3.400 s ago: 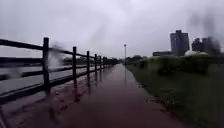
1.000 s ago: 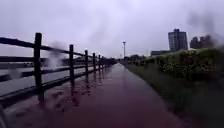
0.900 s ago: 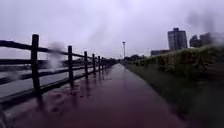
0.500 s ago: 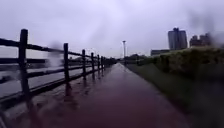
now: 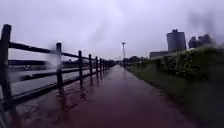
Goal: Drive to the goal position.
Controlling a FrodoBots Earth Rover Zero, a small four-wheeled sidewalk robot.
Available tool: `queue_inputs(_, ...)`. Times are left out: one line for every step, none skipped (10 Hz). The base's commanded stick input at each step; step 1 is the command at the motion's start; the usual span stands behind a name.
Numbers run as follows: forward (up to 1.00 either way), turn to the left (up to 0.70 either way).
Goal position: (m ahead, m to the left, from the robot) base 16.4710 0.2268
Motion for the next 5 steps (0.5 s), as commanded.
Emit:
queue_inputs(1.0, 0.08)
queue_inputs(1.0, 0.15)
queue_inputs(1.0, 0.13)
queue_inputs(1.0, 0.01)
queue_inputs(1.0, 0.01)
